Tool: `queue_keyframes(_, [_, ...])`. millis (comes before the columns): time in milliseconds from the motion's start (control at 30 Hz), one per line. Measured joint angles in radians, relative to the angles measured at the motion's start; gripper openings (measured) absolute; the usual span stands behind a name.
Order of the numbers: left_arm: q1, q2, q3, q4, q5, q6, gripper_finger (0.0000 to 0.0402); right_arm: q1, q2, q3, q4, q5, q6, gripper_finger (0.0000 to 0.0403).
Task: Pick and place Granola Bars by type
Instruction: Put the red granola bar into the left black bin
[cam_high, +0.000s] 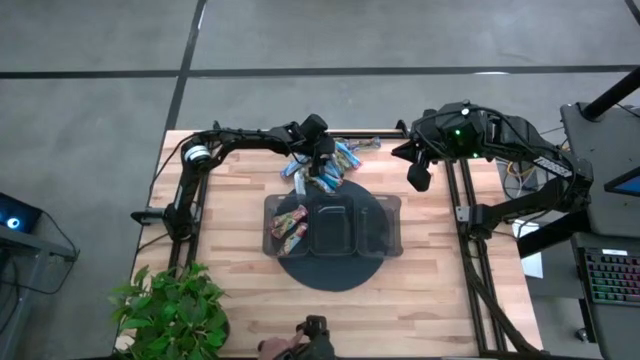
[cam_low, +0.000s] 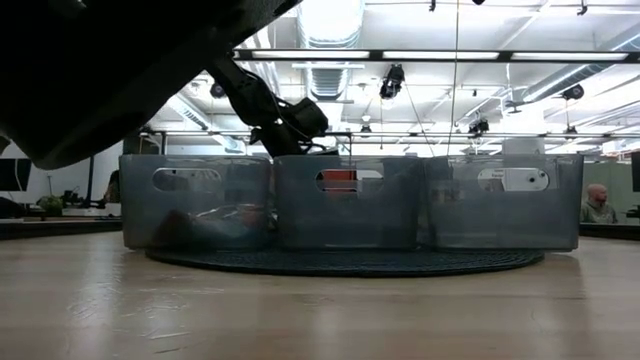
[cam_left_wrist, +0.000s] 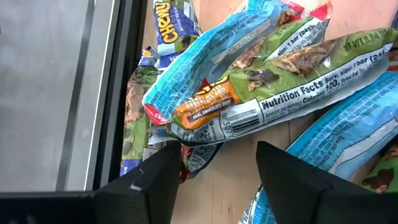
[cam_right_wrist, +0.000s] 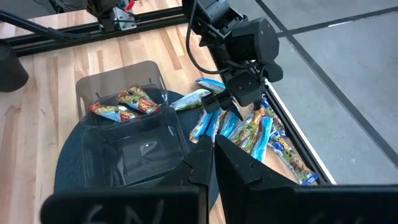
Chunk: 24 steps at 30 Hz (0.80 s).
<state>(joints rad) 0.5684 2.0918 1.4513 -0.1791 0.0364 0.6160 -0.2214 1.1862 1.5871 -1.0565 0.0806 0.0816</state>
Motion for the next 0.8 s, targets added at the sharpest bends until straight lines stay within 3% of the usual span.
queue_keyframes(233, [-0.001,0.000,0.037,0.007,0.013,-0.093,0.0193,0.000,0.000,0.000,0.000,-0.001,0.013,0.0009])
queue_keyframes(800, [0.002,0.008,0.032,-0.076,0.027,-0.120,0.0193,0.000,0.000,0.000,0.000,-0.001,-0.005,0.0009])
